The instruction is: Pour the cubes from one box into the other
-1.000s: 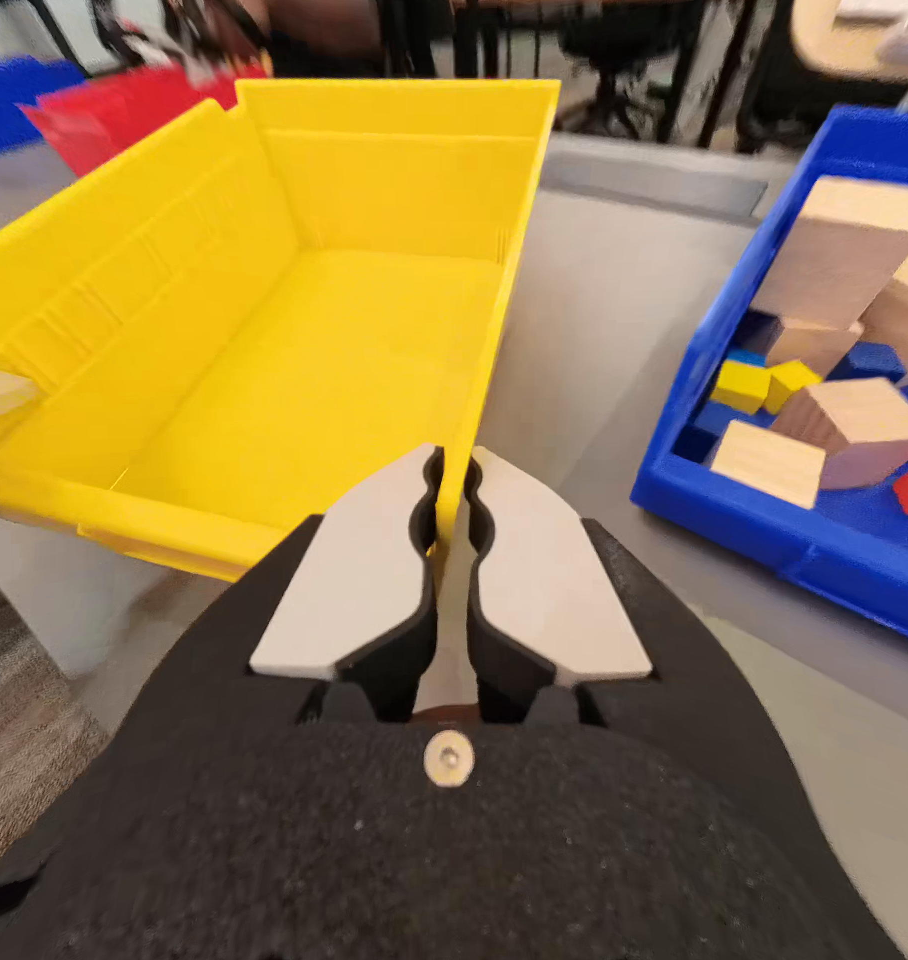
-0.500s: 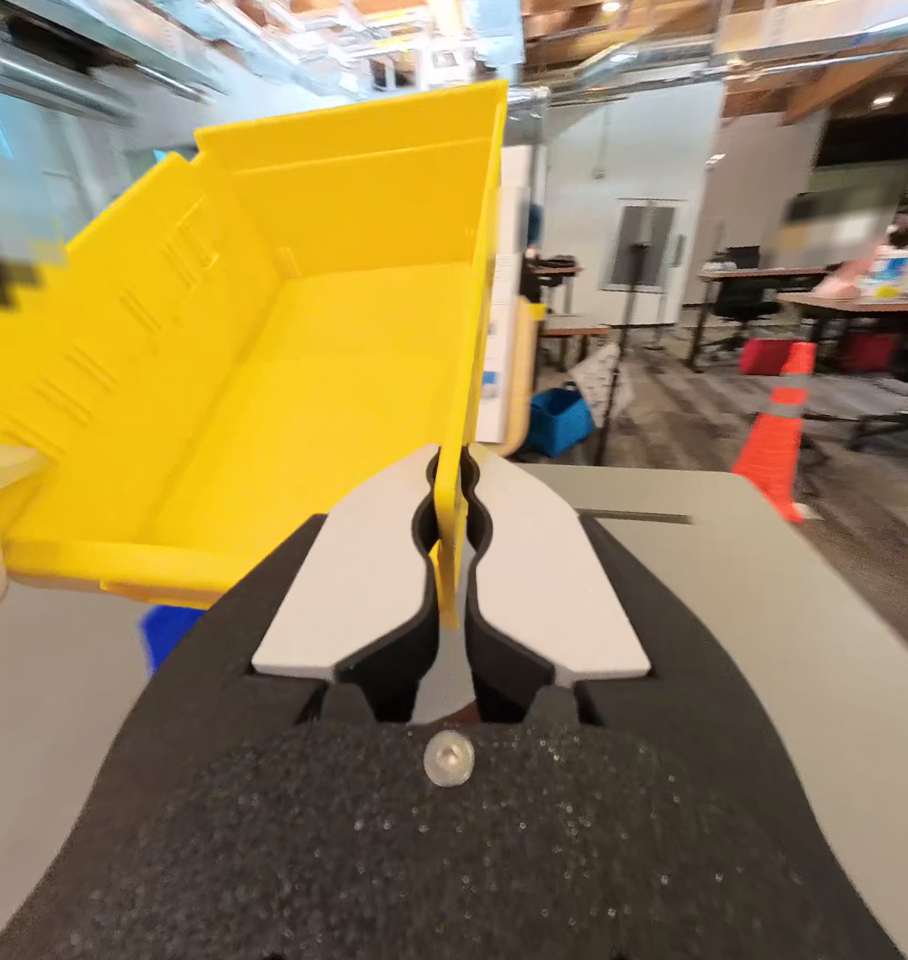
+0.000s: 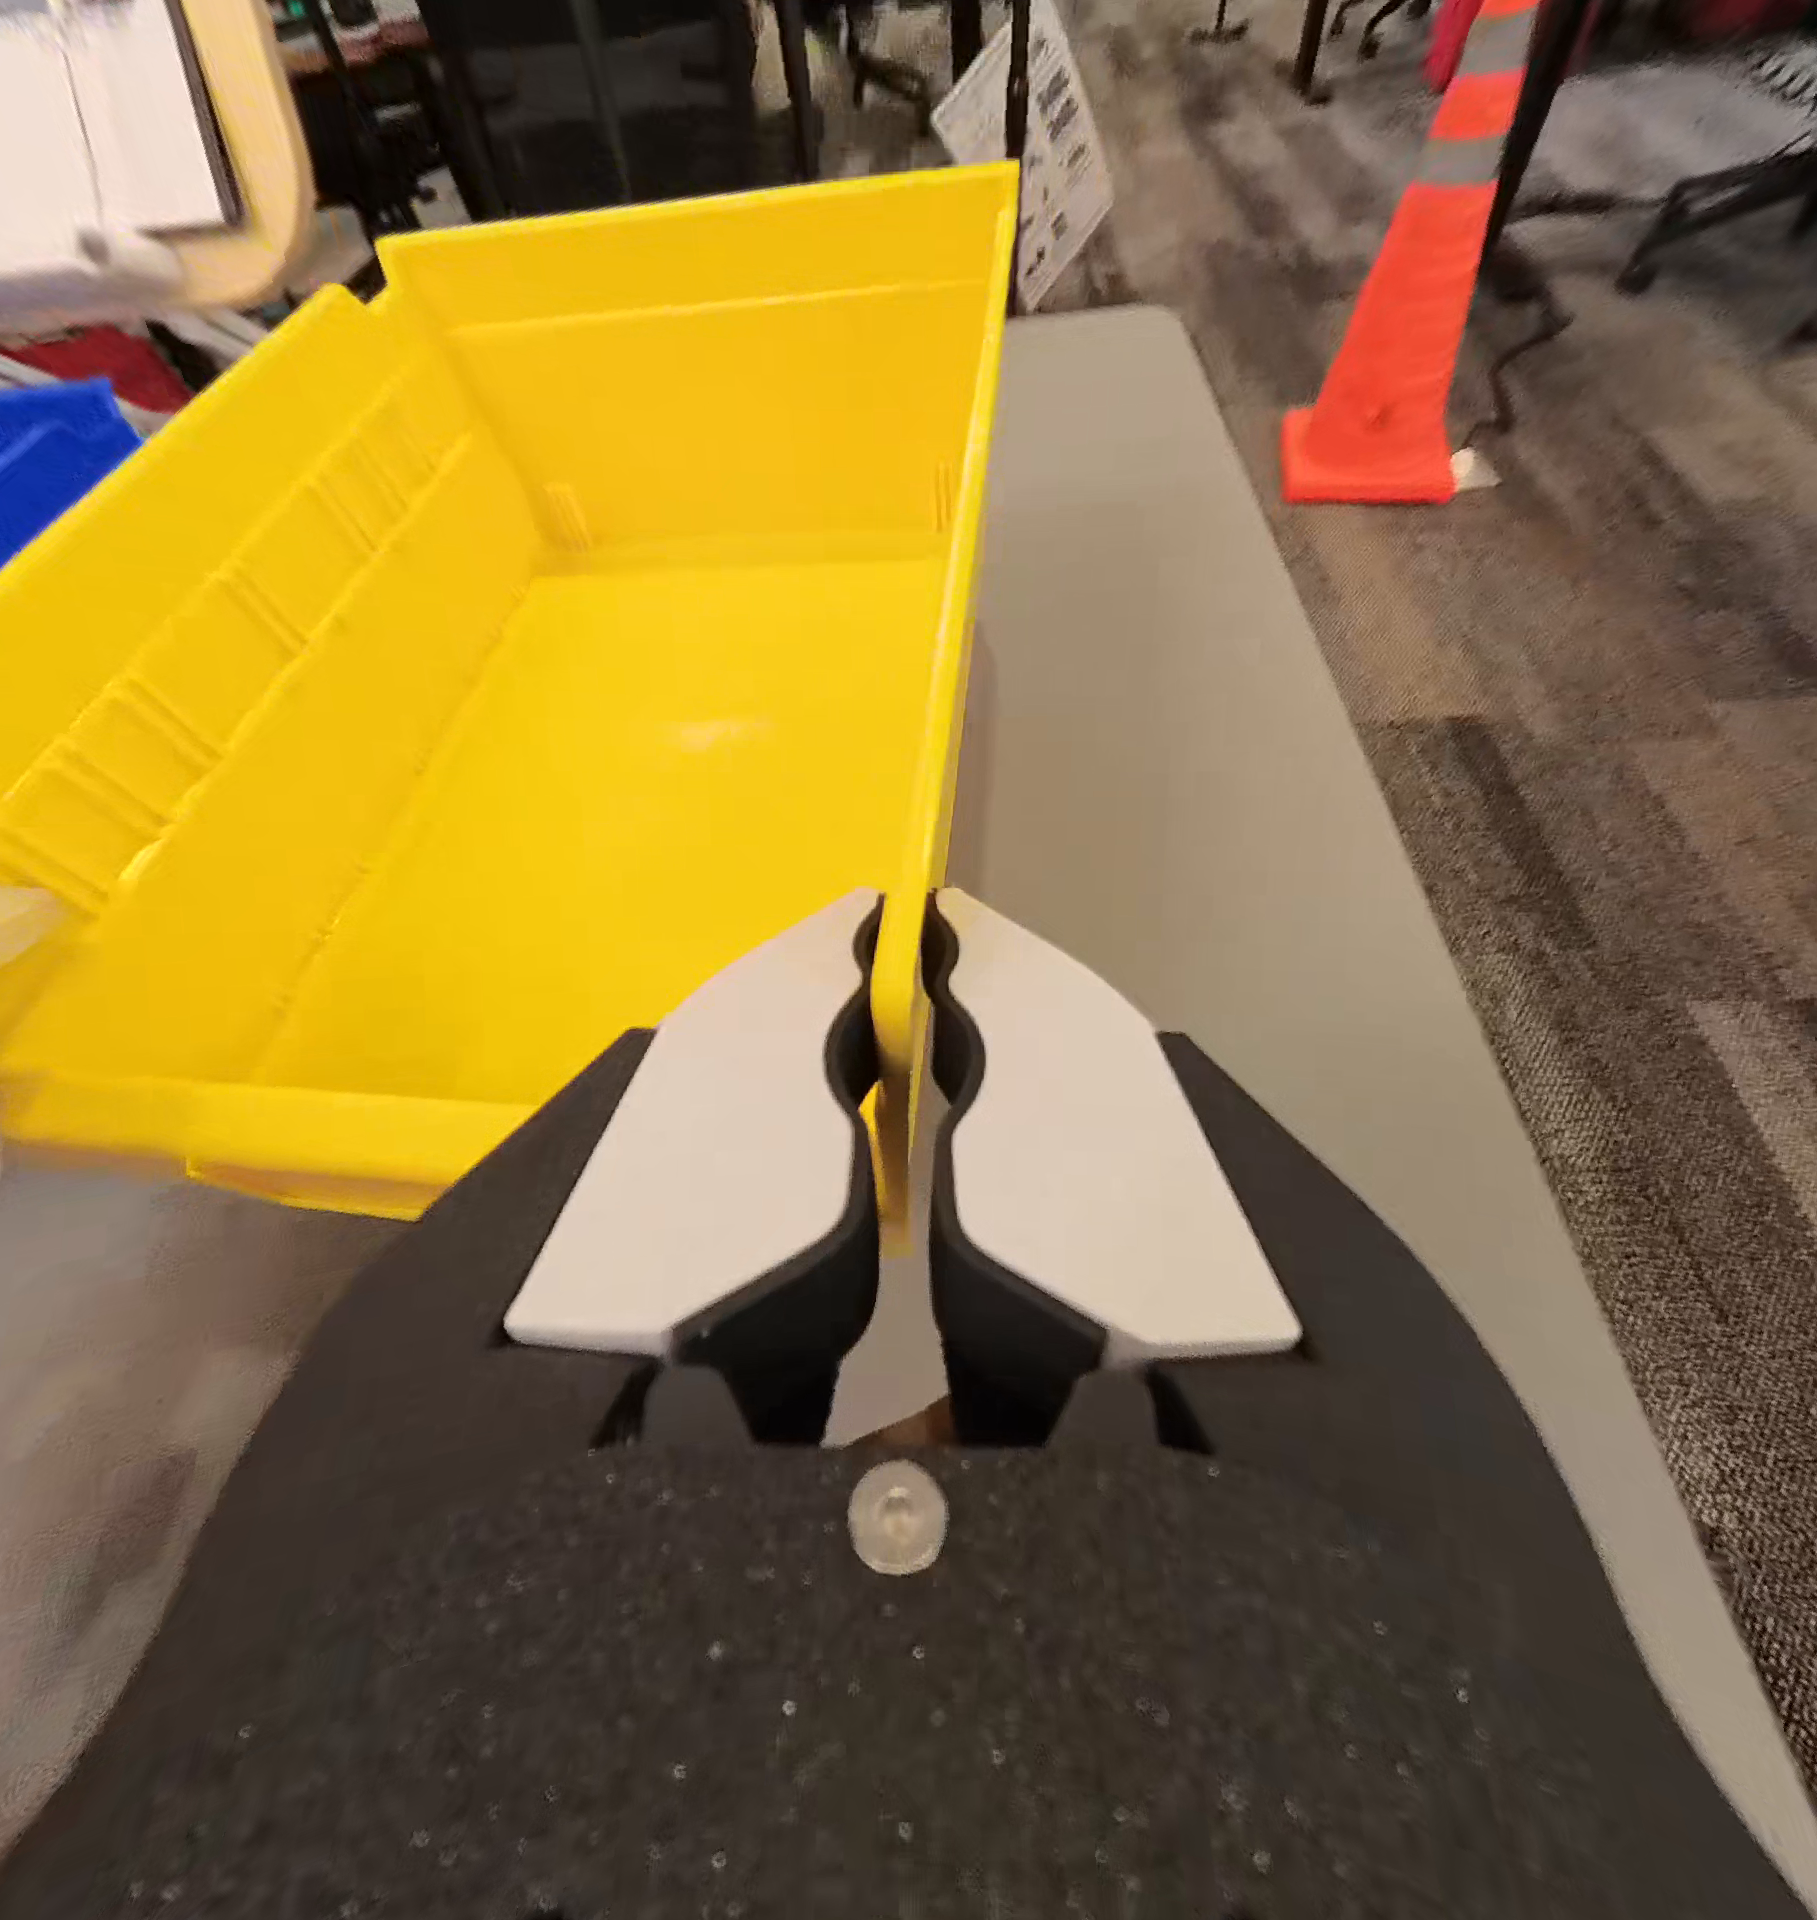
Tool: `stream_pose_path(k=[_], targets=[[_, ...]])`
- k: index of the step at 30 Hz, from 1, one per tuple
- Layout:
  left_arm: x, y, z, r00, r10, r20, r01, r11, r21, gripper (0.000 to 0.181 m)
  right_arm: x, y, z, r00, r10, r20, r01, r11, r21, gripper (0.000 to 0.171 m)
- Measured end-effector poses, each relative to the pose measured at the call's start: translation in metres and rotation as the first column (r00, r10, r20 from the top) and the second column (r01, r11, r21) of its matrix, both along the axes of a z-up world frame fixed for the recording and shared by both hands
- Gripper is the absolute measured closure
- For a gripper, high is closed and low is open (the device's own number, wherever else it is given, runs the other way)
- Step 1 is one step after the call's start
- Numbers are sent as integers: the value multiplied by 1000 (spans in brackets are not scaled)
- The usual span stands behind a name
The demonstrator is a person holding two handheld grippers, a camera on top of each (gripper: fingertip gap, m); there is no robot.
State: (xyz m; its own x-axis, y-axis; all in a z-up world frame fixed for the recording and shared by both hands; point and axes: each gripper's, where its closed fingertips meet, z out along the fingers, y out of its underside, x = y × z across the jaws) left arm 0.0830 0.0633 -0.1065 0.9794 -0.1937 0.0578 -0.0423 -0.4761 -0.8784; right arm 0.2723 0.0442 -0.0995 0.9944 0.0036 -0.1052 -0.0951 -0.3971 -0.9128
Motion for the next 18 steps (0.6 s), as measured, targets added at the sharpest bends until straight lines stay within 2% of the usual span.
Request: stream_pose_path(k=[4, 8, 10, 11, 13, 16, 18], targets=[[-1, 7, -23, 1000, 13, -23, -14, 1000, -27, 178, 0, 11, -26, 999, 12, -33, -13, 999, -35, 167], [3, 7, -22, 1000, -22, -9, 22, 1000, -9, 177, 3, 12, -26, 1000, 5, -31, -6, 999, -40, 167], [6, 1, -12, 996, -91, 4, 91, 996, 19, 169, 7, 7, -24, 1000, 0, -16, -1, 998, -61, 167], [4, -5, -3, 992, -126, 4, 126, 991, 51, 162, 10, 2, -19, 1000, -6, 2, 6, 998, -56, 164], [-4, -21, 17, 977, -215, -15, 215, 971, 108, 149, 19, -9, 2, 998, -14, 69, 13, 1000, 5, 148], [-44, -41, 51, 961, -277, -3, 274, 947, 169, 131, 32, -27, 45, 979, -70, 189, 43, 989, 144, 148], [-88, -48, 75, 961, -275, 16, 266, 940, 213, 124, 26, -37, 78, 977, -72, 202, 25, 973, 229, 145]])
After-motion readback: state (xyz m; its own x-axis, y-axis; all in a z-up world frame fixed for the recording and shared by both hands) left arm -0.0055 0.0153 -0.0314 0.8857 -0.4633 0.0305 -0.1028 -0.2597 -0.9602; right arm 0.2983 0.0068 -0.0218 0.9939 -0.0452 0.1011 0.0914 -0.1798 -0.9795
